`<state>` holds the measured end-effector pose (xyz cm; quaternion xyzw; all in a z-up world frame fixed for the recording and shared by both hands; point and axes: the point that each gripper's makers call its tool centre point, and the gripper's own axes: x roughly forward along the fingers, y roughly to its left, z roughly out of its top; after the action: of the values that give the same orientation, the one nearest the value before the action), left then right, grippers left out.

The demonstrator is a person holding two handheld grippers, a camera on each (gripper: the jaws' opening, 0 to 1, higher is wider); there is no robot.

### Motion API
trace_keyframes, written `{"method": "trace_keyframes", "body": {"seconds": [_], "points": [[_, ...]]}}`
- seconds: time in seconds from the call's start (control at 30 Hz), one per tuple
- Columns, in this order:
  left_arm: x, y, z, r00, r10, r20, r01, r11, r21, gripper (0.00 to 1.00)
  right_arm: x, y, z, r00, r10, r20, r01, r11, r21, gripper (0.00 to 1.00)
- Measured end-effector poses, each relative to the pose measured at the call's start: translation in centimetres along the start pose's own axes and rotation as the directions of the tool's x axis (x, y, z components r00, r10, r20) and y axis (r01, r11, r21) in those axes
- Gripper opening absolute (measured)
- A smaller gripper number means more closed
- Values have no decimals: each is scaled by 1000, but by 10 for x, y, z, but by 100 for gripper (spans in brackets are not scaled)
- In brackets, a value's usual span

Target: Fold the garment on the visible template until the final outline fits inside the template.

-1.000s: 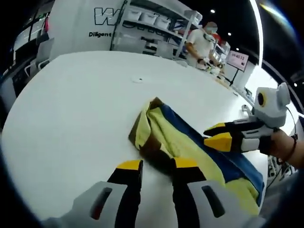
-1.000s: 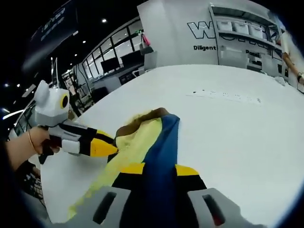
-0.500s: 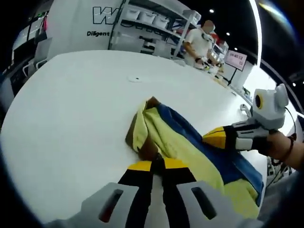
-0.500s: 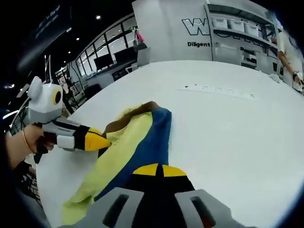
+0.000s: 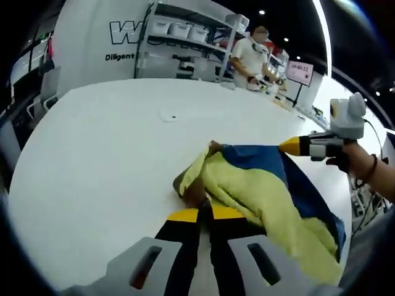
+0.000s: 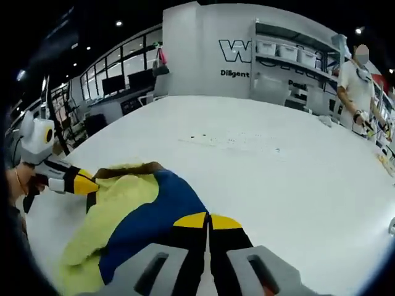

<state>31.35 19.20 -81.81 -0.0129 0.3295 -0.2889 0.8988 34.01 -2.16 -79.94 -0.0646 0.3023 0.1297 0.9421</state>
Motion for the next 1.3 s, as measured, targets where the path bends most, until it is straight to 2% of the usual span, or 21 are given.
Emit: {"method": "trace_keyframes", "body": {"seconds": [0.23, 0.37, 0.43, 0.5, 0.57, 0.7, 0.83, 0.87, 0.93, 1.0, 1.07, 1.13, 1.17, 1.3], "points": [[-2, 9, 4, 1000, 21, 20, -21, 1000, -2, 4, -2, -40, 7, 997, -82, 2, 82, 997, -15, 0], [-2, 14, 8, 999, 32, 33, -32, 999, 0, 5, -1, -48, 5, 996, -85, -3, 85, 996, -15, 0], [-1, 14, 10, 998, 37, 41, -37, 999, 1, 7, -1, -46, 5, 997, -82, -2, 82, 997, -10, 0], [1, 18, 12, 995, 77, 57, -81, 994, 70, 14, 0, -45, 5, 997, -74, -2, 74, 997, -9, 0], [2, 17, 8, 995, 90, 41, -92, 993, 67, 21, 2, -42, 4, 999, -53, 0, 53, 998, 18, 0], [-2, 15, 4, 997, 68, 46, -69, 998, 5, 22, 4, -41, 2, 1000, -29, -4, 30, 999, 40, 0], [-7, 13, -2, 997, 72, 42, -71, 997, -11, 26, 1, -38, -2, 1000, 9, 2, -9, 992, 128, 0], [-8, 12, -3, 997, 71, 39, -70, 997, -19, 28, 0, -36, -3, 1000, 20, 4, -21, 988, 156, 2], [-12, 10, -7, 997, 70, 34, -68, 996, -51, 32, -4, -31, -5, 999, 40, 1, -39, 980, 193, 18], [-14, 5, -10, 997, 64, 31, -62, 995, -81, 35, -10, -26, -7, 999, 45, 0, -45, 984, 173, 19], [-17, -2, -16, 998, 51, 25, -47, 989, -137, 36, -18, -17, -16, 999, 47, -21, -43, 985, 168, 23], [-18, -11, -22, 999, 49, 17, -43, 966, -256, 36, -25, -8, -26, 998, 52, -32, -45, 979, 198, 29], [-17, -16, -24, 999, 34, 23, -26, 962, -271, 37, -27, -4, -31, 998, 52, -43, -42, 978, 205, 29], [-14, -20, -32, 998, 58, -8, -58, 965, -254, 34, -33, 7, -49, 996, 34, -78, -18, 980, 198, 26]]}}
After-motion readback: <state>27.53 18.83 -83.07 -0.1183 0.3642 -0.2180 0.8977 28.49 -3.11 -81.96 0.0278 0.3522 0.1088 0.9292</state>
